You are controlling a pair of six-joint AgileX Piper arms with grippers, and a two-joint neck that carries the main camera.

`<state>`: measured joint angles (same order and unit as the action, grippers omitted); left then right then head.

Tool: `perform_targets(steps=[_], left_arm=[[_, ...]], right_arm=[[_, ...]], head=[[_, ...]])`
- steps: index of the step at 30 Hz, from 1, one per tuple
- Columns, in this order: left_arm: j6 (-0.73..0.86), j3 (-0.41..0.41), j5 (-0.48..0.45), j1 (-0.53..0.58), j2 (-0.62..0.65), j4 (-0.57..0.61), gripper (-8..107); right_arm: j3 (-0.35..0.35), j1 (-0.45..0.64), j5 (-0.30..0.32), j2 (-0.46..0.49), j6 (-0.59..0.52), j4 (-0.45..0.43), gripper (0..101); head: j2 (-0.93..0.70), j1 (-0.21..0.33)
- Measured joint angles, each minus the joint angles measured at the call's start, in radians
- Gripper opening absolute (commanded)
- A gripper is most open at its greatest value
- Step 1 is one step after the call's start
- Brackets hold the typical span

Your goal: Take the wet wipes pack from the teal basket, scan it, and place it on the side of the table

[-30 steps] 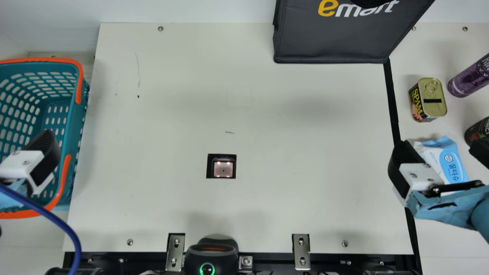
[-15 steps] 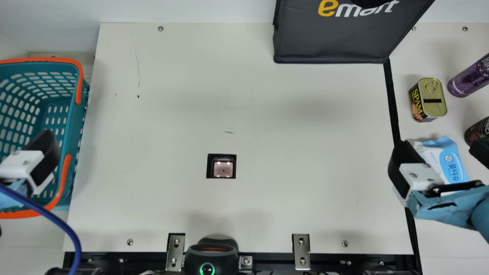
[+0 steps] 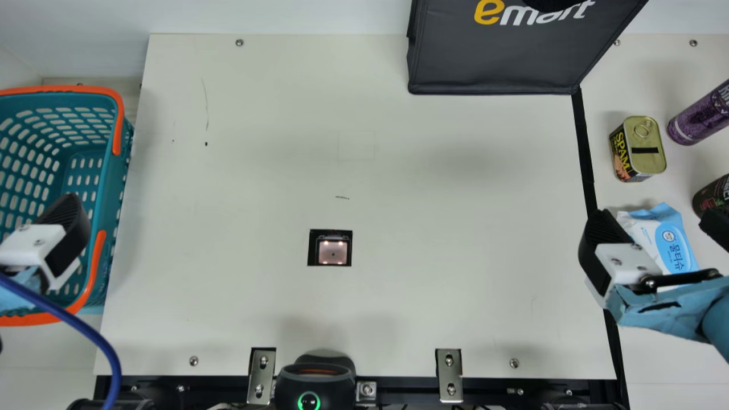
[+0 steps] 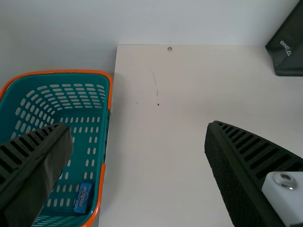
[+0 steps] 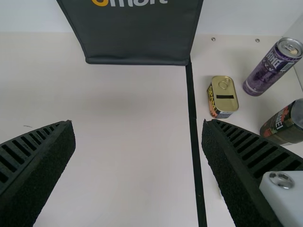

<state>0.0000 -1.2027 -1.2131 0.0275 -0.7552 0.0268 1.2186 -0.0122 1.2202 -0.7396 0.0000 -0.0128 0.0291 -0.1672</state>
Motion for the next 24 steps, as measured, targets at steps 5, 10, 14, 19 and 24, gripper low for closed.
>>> perform_targets(steps=[5,10,14,19,24], left_arm=[[0.0,0.0,0.0,0.0,0.0,0.0,90],[0.0,0.0,0.0,0.0,0.0,0.0,90],[0.0,0.0,0.0,0.0,0.0,0.0,90],[0.0,0.0,0.0,0.0,0.0,0.0,90],[0.0,0.0,0.0,0.0,0.0,0.0,90]], right_arm=[[0.0,0.0,0.0,0.0,0.0,0.0,95],[0.0,0.0,0.0,0.0,0.0,0.0,95],[0.0,0.0,0.0,0.0,0.0,0.0,95],[0.0,0.0,0.0,0.0,0.0,0.0,95],[0.0,0.0,-0.001,0.0,0.0,0.0,95]], head=[[0.0,0.0],[0.0,0.0],[0.0,0.0],[0.0,0.0],[0.0,0.0]])
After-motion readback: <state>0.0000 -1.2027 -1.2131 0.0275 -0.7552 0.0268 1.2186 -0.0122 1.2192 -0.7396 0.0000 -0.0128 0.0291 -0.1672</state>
